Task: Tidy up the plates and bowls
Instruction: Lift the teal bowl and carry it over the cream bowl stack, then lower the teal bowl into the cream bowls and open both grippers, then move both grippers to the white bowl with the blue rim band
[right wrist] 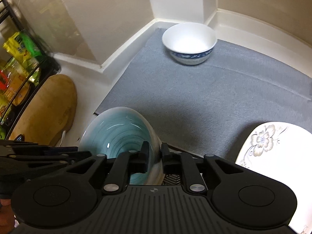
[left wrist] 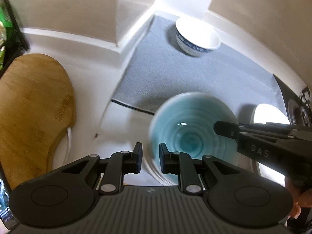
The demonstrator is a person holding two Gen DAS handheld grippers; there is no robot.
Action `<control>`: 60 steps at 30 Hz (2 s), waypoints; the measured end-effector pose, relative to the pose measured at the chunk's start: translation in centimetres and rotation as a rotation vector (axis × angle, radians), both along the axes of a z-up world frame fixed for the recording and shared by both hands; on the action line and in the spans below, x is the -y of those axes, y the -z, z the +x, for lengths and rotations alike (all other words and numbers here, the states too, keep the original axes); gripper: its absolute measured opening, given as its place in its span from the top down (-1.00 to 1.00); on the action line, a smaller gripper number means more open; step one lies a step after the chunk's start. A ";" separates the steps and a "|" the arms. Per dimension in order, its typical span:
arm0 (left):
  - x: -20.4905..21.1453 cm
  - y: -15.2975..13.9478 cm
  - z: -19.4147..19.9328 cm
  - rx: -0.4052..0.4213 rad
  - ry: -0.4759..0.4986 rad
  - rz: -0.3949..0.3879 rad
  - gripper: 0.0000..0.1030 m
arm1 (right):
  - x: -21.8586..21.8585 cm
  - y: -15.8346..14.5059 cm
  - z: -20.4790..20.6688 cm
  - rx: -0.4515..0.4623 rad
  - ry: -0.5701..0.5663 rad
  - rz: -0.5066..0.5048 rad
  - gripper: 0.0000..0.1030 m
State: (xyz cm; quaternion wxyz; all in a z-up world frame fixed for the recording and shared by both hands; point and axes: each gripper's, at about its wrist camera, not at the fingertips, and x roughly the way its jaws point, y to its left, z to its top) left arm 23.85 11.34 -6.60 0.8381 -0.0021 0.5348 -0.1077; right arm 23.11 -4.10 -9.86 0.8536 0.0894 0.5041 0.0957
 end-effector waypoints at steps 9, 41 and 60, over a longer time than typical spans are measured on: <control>-1.9 -0.4 1.3 0.008 -0.059 -0.026 -0.15 | 0.8 -1.1 0.0 0.090 -0.037 0.004 0.80; 4.4 -2.7 8.9 0.093 -0.179 -0.089 -0.84 | 8.0 -2.1 5.1 0.136 0.162 0.078 0.10; 9.6 2.7 19.7 0.029 -0.381 -0.012 -0.84 | 11.8 3.6 17.5 0.077 0.226 0.086 0.10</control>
